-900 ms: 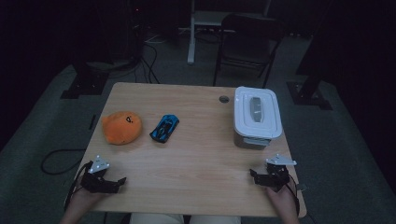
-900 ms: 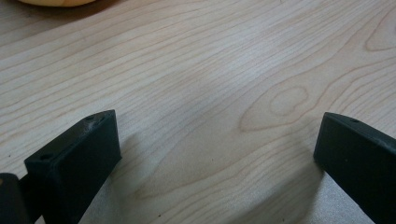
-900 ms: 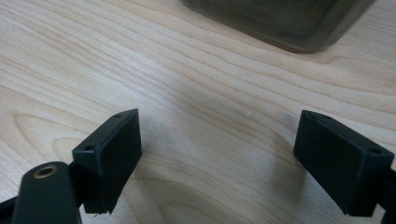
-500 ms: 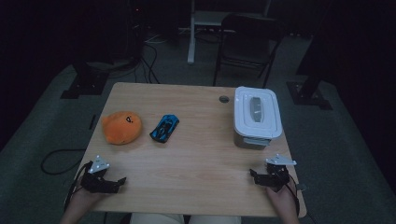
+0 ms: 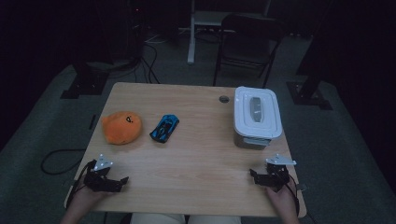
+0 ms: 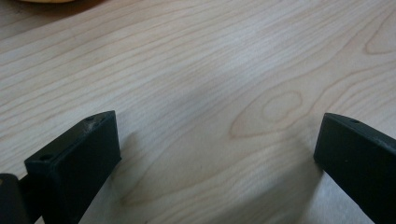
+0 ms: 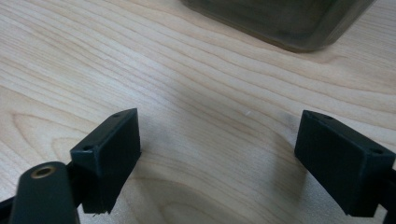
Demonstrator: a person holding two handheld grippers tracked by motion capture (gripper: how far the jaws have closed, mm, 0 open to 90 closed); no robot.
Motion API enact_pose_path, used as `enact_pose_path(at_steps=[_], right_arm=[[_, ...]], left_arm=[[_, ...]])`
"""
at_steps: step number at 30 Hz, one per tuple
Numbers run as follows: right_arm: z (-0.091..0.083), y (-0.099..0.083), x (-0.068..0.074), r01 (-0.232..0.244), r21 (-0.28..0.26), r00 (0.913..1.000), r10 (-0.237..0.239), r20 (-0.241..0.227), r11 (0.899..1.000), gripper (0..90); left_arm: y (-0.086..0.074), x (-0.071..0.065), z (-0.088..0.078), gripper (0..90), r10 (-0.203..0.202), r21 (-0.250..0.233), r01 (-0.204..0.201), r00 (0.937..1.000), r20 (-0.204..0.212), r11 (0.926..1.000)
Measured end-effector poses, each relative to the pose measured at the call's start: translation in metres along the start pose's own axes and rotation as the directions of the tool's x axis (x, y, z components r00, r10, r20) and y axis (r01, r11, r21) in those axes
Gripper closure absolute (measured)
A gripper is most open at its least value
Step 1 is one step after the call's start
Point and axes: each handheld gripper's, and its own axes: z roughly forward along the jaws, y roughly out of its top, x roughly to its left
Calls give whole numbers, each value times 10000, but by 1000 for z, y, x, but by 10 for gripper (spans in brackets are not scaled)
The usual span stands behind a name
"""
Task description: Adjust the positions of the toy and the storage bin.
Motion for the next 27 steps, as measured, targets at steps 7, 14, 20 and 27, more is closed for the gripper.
enact_pose_path(at_steps=[7,14,20,27], right_arm=[[0,0,0,-16,4,10000,16,8,10000,133],[0,0,0,-7,1,10000,7,10,10000,133],[0,0,0,-9,4,10000,9,11,10000,133],[0,0,0,-9,3,10000,9,9,10000,133]], left_arm=[[17,-9,9,10,272,5,-272,9996,80,9996],[29,-12,17,10,335,86,-338,9988,366,9994],[47,-20,22,10,545,26,-547,9969,562,9985],[67,-31,30,10,683,-128,-675,9944,803,9976]])
